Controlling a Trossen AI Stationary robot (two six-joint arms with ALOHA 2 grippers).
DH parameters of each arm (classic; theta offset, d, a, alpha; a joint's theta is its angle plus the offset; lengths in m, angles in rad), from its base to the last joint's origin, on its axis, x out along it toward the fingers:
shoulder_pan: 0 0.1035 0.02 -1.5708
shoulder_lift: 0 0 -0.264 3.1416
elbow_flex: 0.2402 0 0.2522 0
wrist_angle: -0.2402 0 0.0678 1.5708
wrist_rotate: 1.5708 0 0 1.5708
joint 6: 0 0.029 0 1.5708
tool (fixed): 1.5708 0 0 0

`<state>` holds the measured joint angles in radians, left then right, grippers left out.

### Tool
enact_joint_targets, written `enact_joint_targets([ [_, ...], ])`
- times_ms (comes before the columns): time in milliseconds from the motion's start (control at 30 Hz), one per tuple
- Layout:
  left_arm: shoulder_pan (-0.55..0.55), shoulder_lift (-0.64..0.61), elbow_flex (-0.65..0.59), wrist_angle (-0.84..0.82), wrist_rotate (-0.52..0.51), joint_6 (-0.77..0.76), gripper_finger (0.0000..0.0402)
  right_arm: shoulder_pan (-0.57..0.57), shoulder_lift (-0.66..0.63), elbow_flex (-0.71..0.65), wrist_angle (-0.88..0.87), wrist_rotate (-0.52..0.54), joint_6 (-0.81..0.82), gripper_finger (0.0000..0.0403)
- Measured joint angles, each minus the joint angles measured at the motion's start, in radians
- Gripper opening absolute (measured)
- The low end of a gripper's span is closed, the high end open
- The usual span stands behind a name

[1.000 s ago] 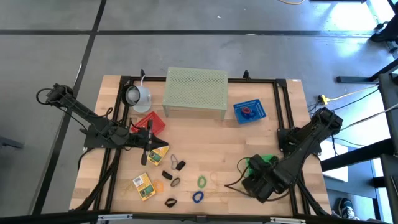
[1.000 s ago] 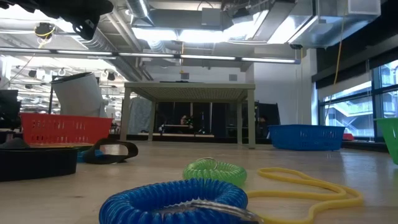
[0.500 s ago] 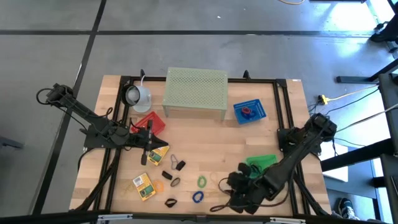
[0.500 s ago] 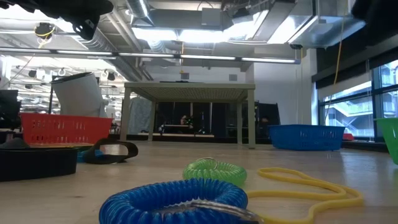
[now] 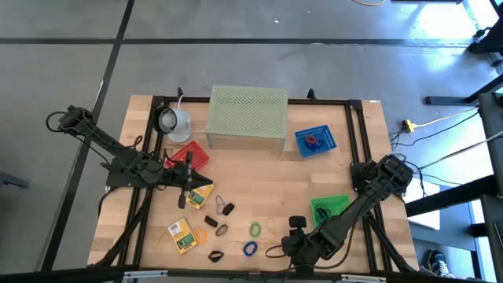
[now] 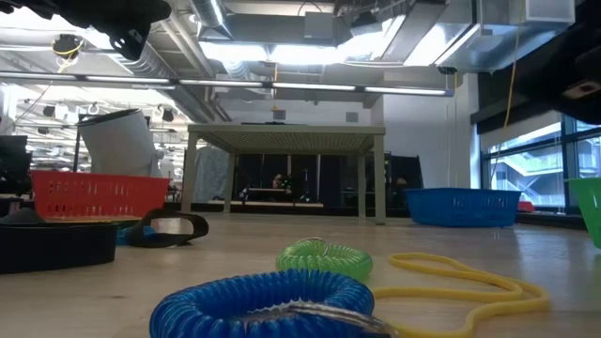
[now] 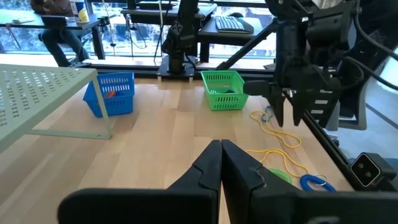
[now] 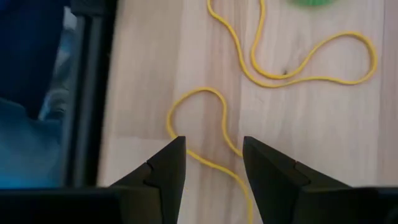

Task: Pick & Place Office Desk Supplies
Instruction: Put the yellow rubber band into the green bin

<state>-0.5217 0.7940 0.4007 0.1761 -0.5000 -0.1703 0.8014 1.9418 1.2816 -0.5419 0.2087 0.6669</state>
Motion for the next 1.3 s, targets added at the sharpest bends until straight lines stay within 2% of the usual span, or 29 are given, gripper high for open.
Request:
enact_joint_targets([
  [233,0.0,0.0,0.0,0.0,0.0,0.0,0.0004,-0.016,0.043,0.0,-0.037,-0.067,-0.058,0.016],
  [667,0.0,0.0,0.0,0.0,0.0,0.0,0.0004,-0.046,0.057,0.003,-0.126,-0.033,-0.238,0.016],
  [1000,0.0,0.0,0.0,0.0,0.0,0.0,0.0004,-0.05,0.058,-0.03,-0.096,-0.022,-0.23,0.016],
  [1100,0.0,0.0,0.0,0.0,0.0,0.0,0.0004,-0.051,0.056,-0.047,-0.073,-0.034,-0.184,0.0156],
  [1300,0.0,0.0,0.0,0.0,0.0,0.0,0.0004,-0.049,0.056,-0.048,-0.067,-0.086,-0.128,0.0111],
])
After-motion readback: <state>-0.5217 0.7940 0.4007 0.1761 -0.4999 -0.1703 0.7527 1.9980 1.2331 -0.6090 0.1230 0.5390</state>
